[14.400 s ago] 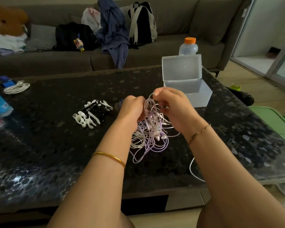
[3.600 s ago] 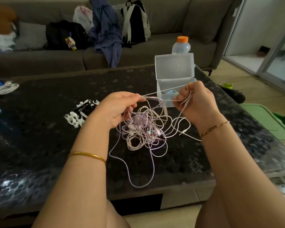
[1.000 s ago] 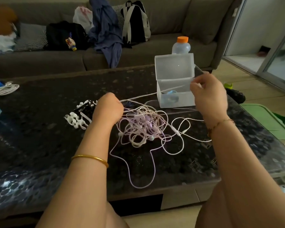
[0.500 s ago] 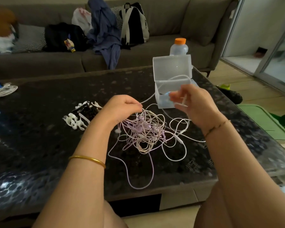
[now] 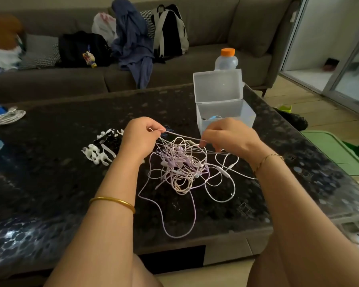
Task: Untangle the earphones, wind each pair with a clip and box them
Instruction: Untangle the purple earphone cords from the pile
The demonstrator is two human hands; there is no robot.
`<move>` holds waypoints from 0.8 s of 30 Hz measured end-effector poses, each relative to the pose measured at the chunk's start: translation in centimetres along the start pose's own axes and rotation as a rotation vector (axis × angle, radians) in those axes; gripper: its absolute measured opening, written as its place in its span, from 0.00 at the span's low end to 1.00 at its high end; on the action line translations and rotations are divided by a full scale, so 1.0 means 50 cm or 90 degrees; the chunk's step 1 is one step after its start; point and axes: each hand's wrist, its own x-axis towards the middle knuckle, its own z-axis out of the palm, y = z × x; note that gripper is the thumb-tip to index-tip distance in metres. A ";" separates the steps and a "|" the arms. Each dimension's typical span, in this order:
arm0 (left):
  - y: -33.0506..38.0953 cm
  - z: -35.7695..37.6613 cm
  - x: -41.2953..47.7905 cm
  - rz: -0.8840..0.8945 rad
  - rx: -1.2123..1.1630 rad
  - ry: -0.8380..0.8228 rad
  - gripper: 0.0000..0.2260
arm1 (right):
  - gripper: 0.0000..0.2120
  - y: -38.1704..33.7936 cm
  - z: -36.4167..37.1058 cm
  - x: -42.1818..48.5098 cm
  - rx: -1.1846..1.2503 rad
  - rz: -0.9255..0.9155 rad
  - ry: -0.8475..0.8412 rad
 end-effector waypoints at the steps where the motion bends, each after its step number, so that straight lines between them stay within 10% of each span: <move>1: -0.002 -0.001 0.001 0.004 0.010 0.009 0.07 | 0.09 -0.003 0.000 -0.002 0.033 -0.021 0.003; 7: -0.020 0.004 0.004 0.001 0.061 -0.031 0.07 | 0.09 -0.002 -0.004 0.007 0.690 -0.053 0.154; 15: -0.038 0.006 0.023 -0.057 0.203 0.026 0.10 | 0.04 0.030 -0.007 0.024 1.172 -0.033 0.131; 18: -0.044 0.009 0.028 -0.110 0.276 0.055 0.12 | 0.04 0.023 -0.011 0.023 1.116 0.058 0.188; 24: -0.027 0.019 0.025 -0.035 0.165 0.072 0.12 | 0.10 -0.002 0.032 0.022 0.363 0.089 0.138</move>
